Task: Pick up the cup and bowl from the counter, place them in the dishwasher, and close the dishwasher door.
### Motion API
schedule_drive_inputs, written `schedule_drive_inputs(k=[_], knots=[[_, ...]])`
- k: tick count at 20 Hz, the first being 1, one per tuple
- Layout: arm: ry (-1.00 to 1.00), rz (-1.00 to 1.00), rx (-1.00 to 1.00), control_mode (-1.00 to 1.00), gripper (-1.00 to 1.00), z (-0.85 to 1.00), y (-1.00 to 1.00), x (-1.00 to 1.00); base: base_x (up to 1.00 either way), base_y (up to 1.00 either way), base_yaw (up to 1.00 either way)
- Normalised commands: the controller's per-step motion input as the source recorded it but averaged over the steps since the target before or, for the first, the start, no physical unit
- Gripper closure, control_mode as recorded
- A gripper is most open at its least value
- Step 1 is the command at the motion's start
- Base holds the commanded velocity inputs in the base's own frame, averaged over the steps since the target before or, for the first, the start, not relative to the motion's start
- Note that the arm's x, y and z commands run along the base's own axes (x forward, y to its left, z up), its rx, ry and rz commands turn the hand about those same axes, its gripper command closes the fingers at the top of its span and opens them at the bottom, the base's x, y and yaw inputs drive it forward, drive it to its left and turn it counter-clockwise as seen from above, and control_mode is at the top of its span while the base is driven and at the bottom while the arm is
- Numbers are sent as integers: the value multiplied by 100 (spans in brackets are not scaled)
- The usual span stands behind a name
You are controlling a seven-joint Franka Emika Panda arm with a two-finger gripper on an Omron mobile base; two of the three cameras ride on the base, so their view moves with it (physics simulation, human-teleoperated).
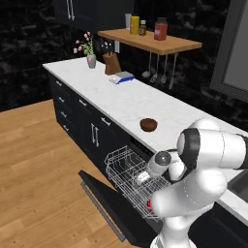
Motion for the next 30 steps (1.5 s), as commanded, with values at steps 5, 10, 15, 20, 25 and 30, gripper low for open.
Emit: schedule_drive_inputs(k=[5, 10, 15, 20, 25, 30], knots=[[-11, 12, 15, -100, -100, 100, 41, 0, 0, 0, 0], [-9, 8, 11, -100, -100, 100, 40, 0, 0, 0, 0], [-6, 1, 3, -100, -100, 100, 26, 0, 0, 0, 0], [-11, 1, 1, -100, -100, 100, 13, 0, 0, 0, 0], [-24, 8, 7, -100, -100, 100, 18, 0, 0, 0, 0], [-34, 11, 13, -100, -100, 100, 14, 0, 0, 0, 0]])
